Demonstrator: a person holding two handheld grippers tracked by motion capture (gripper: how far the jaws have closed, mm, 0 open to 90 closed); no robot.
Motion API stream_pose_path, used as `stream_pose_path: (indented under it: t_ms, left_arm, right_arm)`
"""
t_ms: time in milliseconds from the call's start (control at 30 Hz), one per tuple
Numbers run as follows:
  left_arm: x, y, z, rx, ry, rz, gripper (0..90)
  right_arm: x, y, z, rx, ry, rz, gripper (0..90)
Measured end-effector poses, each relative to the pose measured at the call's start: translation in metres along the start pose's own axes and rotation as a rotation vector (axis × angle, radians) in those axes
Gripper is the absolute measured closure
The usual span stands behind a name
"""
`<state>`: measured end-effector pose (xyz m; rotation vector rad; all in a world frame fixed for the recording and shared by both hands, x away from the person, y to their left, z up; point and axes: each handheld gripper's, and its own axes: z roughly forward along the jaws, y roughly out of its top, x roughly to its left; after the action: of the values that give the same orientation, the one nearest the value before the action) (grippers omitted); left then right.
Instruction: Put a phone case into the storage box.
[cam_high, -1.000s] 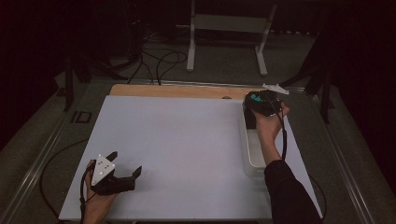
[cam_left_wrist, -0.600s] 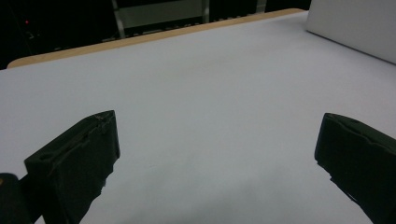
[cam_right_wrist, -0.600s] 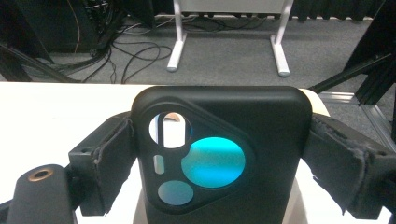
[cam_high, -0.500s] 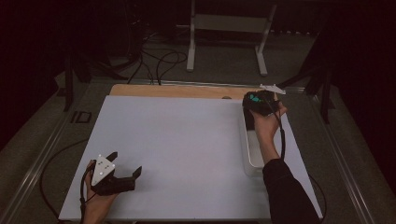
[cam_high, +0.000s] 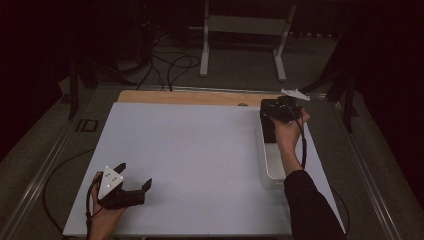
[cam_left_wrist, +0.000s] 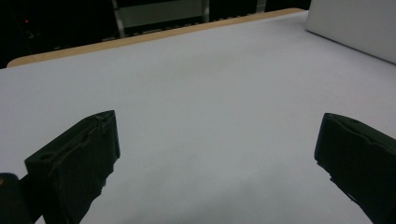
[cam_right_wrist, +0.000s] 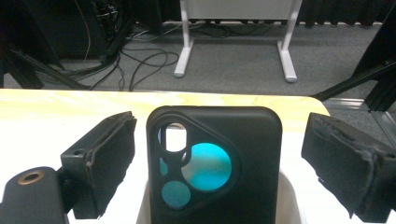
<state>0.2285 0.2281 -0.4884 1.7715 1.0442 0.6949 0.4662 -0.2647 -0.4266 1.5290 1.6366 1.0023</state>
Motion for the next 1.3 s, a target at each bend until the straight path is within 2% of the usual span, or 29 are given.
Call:
stream_pose_path:
  t_ms: [333, 400, 433, 467, 500, 767, 967, 1000, 1033, 1167, 1233, 1300]
  left_arm:
    - [0.000, 0.000, 0.000, 0.003, 0.001, -0.001, 0.5]
    - [0.000, 0.000, 0.000, 0.003, 0.002, -0.002, 0.5]
    - [0.000, 0.000, 0.000, 0.003, 0.002, -0.002, 0.5]
    - [-0.001, 0.000, 0.000, 0.004, 0.003, -0.001, 0.5]
    - [-0.001, 0.000, 0.000, 0.004, 0.003, 0.000, 0.5]
    - [-0.004, 0.001, 0.003, 0.021, 0.000, 0.019, 0.4]
    - [-0.003, 0.001, 0.003, 0.020, 0.000, 0.014, 0.4]
    - [-0.003, 0.001, 0.003, 0.020, 0.000, 0.014, 0.4]
    - [-0.003, 0.001, 0.003, 0.019, -0.001, 0.013, 0.4]
    - [-0.003, 0.002, 0.002, 0.017, -0.002, 0.012, 0.4]
    - [-0.003, 0.002, 0.002, 0.015, -0.002, 0.010, 0.4]
    - [-0.003, 0.002, 0.002, 0.014, -0.001, 0.008, 0.4]
  right_arm:
    - [0.001, 0.003, -0.014, 0.011, 0.059, -0.044, 9.8]
    - [0.001, 0.001, -0.025, 0.011, 0.101, -0.043, 9.7]
    - [0.001, 0.001, -0.025, 0.011, 0.101, -0.043, 9.7]
    - [0.002, 0.000, -0.031, 0.021, 0.130, -0.045, 9.7]
    - [0.002, 0.000, -0.031, 0.021, 0.130, -0.045, 9.7]
    - [0.017, -0.009, -0.067, 0.012, 0.251, -0.117, 9.7]
    - [0.026, -0.022, -0.095, 0.005, 0.319, -0.168, 9.5]
    - [0.026, -0.022, -0.095, 0.005, 0.319, -0.168, 9.5]
    - [0.027, -0.028, -0.105, -0.007, 0.346, -0.171, 9.5]
    - [0.027, -0.040, -0.123, -0.021, 0.396, -0.183, 9.5]
    - [0.027, -0.050, -0.132, -0.023, 0.405, -0.214, 9.5]
    - [0.026, -0.059, -0.140, -0.023, 0.408, -0.224, 9.5]
